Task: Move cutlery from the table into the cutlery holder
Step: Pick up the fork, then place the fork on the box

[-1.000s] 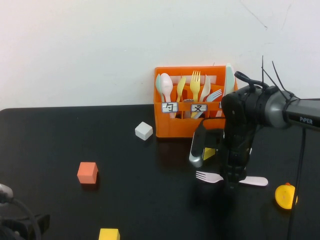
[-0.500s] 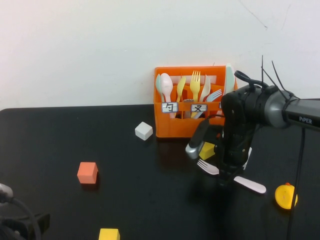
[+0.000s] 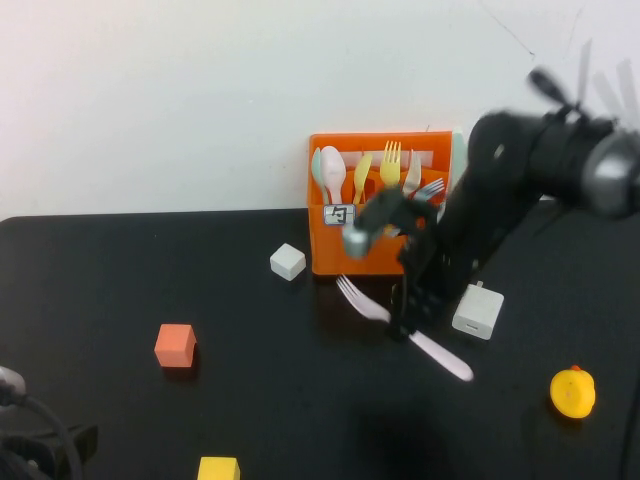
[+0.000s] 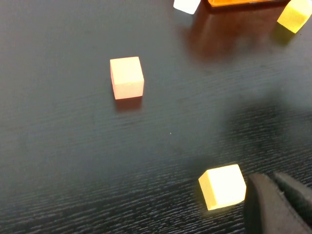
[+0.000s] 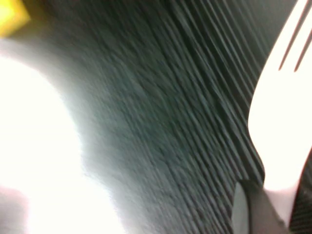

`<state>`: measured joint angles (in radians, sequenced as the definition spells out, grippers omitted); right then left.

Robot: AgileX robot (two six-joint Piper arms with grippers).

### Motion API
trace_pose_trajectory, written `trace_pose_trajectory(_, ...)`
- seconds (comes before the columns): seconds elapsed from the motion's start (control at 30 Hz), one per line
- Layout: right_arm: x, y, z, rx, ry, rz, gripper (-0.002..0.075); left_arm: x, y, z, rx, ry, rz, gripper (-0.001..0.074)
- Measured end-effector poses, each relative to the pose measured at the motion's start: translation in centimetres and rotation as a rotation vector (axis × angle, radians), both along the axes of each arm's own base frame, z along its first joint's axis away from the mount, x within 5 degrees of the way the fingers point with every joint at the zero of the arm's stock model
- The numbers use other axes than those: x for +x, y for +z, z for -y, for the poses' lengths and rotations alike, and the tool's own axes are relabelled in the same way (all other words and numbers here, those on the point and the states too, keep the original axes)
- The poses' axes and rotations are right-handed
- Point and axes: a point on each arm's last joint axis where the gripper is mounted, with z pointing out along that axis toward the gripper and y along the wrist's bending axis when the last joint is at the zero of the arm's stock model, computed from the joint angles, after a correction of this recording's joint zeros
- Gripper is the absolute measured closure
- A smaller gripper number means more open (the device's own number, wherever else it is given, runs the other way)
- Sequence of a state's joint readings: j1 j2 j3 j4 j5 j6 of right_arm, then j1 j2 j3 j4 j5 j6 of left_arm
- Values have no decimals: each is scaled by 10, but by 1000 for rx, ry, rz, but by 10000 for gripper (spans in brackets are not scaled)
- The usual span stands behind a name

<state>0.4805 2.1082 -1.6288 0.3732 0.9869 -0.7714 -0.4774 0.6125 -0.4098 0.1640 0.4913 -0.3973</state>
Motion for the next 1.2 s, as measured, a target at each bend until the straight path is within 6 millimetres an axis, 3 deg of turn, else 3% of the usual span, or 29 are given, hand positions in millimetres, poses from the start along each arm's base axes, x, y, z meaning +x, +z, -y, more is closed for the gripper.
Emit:
trace_pose_trajectory(0.27, -6, 77, -5, 229, -17, 242, 601, 0, 0, 0, 0, 0, 0, 736)
trace_pose_trajectory(0.6, 29, 116, -8, 517, -376, 606, 601, 0, 0, 0, 4, 1, -5, 736)
trace_pose_trajectory(0.87, 54, 109, -2, 559, -571, 774, 601, -1, -1, -1, 9, 1, -11, 737)
trace_pose_trajectory(1.2, 74, 59, -5, 497, -640, 762, 601, -1, -1, -1, 11, 1, -10, 736)
